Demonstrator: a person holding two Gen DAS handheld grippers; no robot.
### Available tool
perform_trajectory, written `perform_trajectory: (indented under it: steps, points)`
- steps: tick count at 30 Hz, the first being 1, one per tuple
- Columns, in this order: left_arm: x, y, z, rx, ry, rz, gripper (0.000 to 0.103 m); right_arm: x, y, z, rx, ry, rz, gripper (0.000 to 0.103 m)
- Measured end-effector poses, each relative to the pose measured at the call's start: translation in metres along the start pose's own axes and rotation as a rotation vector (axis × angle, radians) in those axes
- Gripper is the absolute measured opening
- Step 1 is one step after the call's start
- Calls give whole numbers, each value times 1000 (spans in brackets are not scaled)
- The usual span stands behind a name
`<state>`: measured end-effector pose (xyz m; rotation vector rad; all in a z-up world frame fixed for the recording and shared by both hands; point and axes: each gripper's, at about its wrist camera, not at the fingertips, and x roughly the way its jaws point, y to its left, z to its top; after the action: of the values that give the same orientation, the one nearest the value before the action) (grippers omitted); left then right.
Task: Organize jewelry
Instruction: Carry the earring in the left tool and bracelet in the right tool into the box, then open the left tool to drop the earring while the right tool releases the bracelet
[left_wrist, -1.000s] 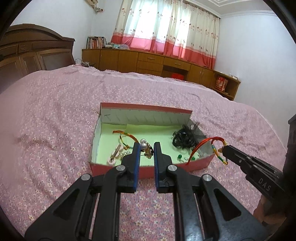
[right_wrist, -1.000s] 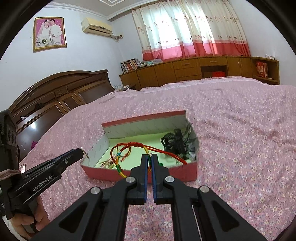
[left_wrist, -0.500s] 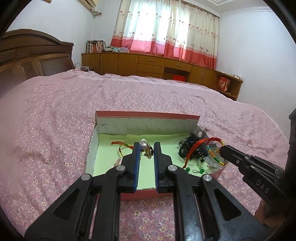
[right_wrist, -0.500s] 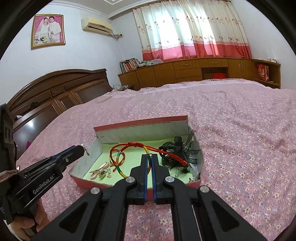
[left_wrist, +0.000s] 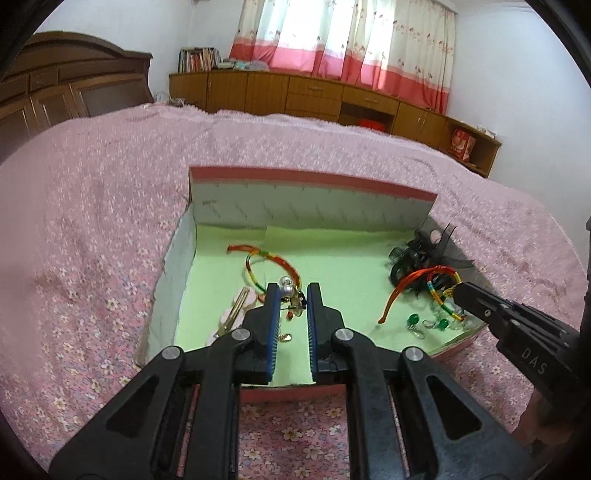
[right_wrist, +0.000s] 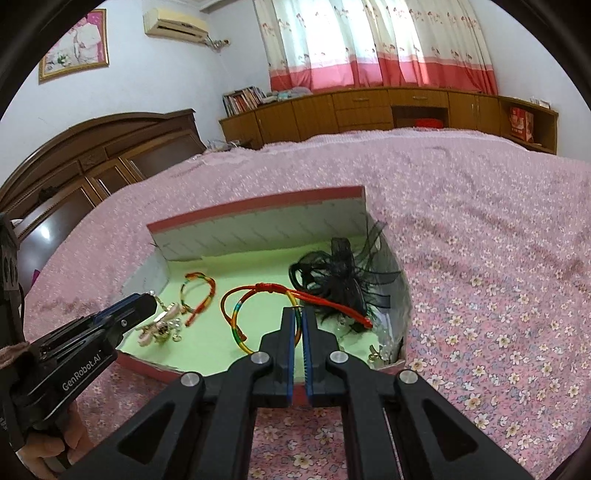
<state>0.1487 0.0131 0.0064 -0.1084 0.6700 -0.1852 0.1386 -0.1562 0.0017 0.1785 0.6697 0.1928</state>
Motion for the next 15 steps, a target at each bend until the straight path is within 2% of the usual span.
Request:
perform_trajectory:
  steps: [2, 11, 15]
  points:
    - [5, 2, -1, -7, 25, 7, 6, 4, 0, 0, 0, 14, -5, 5]
    - [7, 0, 0, -10, 47, 16, 7, 7, -3, 1, 6, 37, 0, 7]
    - [0, 2, -1, -17, 51, 16, 15, 0, -2, 0, 17, 26, 21, 13]
